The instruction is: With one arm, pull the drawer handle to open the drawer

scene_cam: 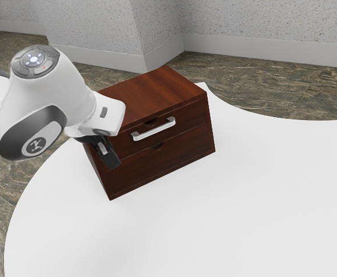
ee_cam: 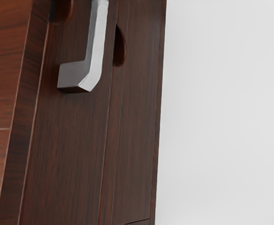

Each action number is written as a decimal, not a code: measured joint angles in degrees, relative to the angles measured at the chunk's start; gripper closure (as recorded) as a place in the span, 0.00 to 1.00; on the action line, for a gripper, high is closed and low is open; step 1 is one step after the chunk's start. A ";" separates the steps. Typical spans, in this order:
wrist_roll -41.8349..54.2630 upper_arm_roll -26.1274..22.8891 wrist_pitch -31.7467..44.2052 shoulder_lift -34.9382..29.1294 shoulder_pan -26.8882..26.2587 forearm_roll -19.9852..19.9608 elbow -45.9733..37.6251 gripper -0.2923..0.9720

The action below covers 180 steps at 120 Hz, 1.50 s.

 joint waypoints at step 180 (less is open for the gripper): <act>-0.59 -0.74 3.29 18.00 -0.14 -0.47 12.11 0.23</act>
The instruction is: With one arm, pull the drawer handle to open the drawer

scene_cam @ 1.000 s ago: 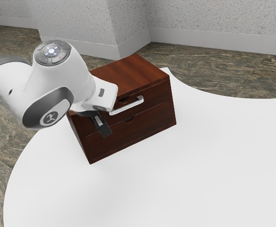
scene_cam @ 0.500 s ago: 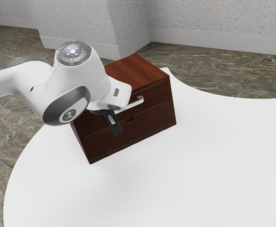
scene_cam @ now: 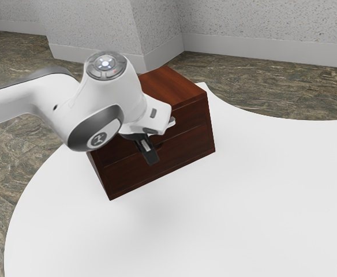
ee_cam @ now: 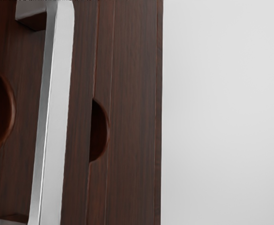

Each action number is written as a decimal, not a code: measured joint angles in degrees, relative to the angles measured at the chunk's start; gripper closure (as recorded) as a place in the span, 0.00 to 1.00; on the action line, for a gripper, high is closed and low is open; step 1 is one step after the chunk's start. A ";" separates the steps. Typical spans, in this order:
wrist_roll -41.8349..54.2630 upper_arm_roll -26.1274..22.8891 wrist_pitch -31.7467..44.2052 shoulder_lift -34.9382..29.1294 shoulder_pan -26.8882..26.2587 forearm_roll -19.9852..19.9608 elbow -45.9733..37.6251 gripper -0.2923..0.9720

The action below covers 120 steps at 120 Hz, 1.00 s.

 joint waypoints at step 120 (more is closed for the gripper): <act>0.49 -0.53 0.00 6.86 0.14 0.07 6.72 0.23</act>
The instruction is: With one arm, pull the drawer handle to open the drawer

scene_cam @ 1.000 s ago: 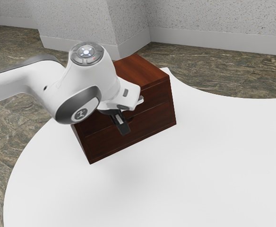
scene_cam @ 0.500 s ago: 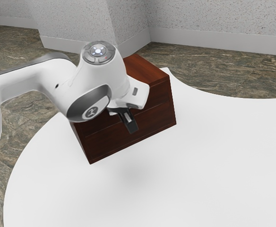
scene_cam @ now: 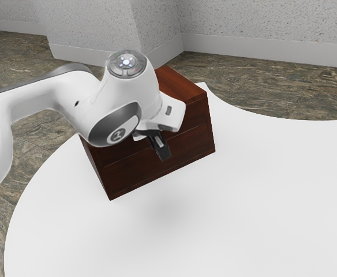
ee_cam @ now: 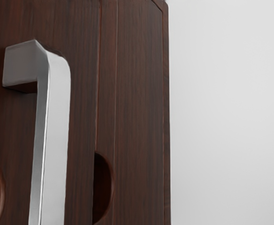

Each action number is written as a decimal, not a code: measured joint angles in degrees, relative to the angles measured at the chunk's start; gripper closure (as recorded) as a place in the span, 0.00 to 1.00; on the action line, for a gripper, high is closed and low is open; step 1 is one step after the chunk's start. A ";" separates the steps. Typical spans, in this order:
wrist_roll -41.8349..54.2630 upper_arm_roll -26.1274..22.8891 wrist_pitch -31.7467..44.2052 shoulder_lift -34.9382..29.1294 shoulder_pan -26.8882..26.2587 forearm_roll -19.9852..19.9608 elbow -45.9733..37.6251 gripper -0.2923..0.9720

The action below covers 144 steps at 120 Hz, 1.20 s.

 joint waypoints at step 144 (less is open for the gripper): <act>-0.67 -6.32 -0.66 -4.37 0.02 -0.25 -5.97 0.24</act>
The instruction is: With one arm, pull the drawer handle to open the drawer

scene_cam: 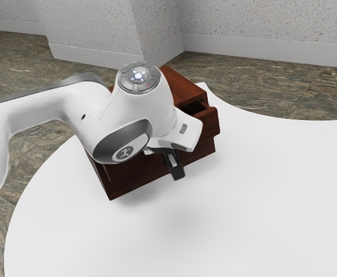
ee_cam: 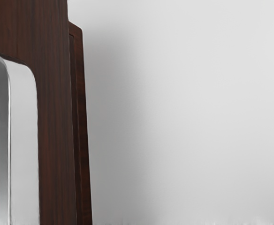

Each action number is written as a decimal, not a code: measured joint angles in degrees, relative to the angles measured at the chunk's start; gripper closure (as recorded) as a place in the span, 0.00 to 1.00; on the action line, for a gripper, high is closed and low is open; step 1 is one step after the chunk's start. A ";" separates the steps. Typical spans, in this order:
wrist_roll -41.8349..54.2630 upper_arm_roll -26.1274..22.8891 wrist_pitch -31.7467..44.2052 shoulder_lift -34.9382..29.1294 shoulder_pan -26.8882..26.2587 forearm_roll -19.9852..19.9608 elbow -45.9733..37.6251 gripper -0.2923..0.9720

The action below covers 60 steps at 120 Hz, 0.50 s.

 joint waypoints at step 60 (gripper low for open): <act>-0.39 -3.01 -0.04 -1.67 2.38 -2.81 -1.46 0.24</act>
